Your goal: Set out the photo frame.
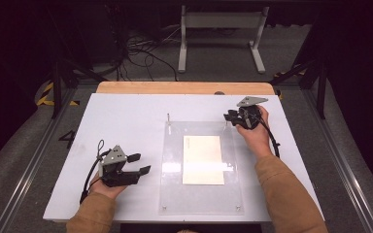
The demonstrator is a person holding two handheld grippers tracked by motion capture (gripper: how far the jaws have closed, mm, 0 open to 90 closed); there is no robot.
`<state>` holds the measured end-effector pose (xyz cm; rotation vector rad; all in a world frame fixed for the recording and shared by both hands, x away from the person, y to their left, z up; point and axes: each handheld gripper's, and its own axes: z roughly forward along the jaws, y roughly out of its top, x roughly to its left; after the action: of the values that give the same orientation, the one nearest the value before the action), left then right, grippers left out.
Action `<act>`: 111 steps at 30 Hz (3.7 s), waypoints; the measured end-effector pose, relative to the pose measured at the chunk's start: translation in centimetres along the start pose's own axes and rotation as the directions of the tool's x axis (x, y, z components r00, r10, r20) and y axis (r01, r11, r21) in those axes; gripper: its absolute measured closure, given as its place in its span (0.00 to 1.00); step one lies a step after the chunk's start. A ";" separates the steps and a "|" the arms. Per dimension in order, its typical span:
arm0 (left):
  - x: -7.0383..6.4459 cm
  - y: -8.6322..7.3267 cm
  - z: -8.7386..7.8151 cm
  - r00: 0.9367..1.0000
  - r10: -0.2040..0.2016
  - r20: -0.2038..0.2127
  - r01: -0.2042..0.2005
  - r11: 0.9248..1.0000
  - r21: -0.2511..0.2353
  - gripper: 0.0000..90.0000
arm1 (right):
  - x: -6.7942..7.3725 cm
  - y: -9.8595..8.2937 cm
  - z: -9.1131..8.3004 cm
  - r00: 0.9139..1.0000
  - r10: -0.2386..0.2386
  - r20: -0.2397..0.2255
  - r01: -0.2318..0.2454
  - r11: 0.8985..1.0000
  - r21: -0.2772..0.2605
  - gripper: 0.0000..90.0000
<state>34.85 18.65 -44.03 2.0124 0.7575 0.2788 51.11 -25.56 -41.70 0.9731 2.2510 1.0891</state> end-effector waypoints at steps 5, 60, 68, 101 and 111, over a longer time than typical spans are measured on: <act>-0.1 -0.1 0.1 1.000 0.002 0.003 -0.002 1.000 0.014 0.42 | 0.2 -0.3 0.7 0.998 0.067 0.021 -0.067 0.997 0.027 0.94; -1.4 -0.2 0.9 0.979 0.196 0.051 -0.193 0.979 -0.063 0.09 | -2.9 -0.2 3.0 0.916 0.394 -0.069 -0.394 0.919 0.021 0.95; -2.4 0.5 2.2 0.962 0.261 0.075 -0.252 0.961 -0.114 0.05 | -3.0 -0.2 3.2 0.911 0.407 -0.070 -0.407 0.913 0.020 0.95; -5.2 2.8 4.1 0.932 0.363 0.012 -0.343 0.892 -0.294 0.53 | -3.1 -0.6 3.3 0.905 0.414 -0.093 -0.416 0.910 0.004 0.94; -5.1 2.9 4.1 0.924 0.383 -0.012 -0.371 0.886 -0.278 0.58 | -3.3 -0.8 3.2 0.904 0.411 -0.115 -0.414 0.910 -0.001 0.94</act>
<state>33.91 11.59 -43.23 1.8769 0.2710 0.5346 54.99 -26.80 -43.89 1.4579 2.1623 1.3742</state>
